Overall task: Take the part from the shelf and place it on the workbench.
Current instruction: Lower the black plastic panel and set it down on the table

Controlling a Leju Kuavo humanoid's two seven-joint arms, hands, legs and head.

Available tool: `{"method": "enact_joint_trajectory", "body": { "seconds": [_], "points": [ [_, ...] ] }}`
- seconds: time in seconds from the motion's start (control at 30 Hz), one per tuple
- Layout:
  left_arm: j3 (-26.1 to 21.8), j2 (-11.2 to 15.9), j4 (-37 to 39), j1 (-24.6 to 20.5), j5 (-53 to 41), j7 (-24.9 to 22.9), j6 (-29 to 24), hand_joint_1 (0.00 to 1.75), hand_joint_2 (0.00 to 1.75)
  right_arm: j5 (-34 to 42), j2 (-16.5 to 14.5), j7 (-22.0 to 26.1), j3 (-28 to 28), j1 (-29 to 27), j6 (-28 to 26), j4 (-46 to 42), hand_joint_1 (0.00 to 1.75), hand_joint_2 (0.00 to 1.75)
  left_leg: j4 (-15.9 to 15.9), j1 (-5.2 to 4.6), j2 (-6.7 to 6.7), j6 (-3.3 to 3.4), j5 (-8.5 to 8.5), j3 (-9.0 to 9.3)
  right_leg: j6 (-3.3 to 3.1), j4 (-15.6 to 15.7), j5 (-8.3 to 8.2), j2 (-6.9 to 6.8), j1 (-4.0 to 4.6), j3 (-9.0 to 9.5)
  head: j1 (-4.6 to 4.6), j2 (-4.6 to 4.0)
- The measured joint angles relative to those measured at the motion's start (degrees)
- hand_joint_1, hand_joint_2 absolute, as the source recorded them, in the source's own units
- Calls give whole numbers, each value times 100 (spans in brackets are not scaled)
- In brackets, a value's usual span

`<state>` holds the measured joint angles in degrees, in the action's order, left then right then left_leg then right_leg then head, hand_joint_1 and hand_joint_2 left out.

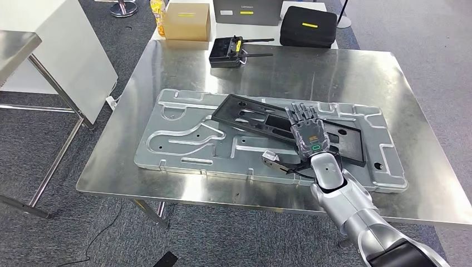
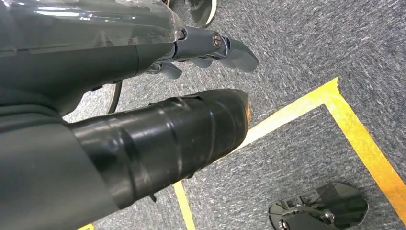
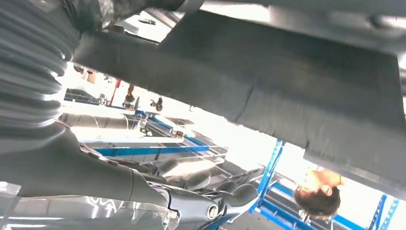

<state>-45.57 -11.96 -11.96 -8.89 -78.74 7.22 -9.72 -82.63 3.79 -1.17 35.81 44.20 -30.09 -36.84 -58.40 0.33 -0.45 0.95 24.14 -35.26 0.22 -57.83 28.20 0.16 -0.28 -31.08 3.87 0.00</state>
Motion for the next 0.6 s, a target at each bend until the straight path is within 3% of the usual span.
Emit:
{"method": "enact_joint_trajectory", "body": {
  "seconds": [0.23,0.47,0.6],
  "points": [
    [1,4,0,44,150,18,-29,0,0,403,207,322,2,-142,226,-889,0,0,0,0,2,0,0,1,0,0,0,3,-1,-1,-1,0],
    [-88,60,0,213,492,176,-151,0,0,1572,1035,416,236,-161,2449,-2542,0,0,0,-3,0,1,1,-1,0,1,0,0,-5,-1,1,0],
    [-217,96,0,323,642,273,-204,0,0,2144,1619,265,520,-46,3359,-3383,0,0,-1,-5,0,2,2,-1,0,2,0,0,-6,-1,-1,0]
  ]
}}
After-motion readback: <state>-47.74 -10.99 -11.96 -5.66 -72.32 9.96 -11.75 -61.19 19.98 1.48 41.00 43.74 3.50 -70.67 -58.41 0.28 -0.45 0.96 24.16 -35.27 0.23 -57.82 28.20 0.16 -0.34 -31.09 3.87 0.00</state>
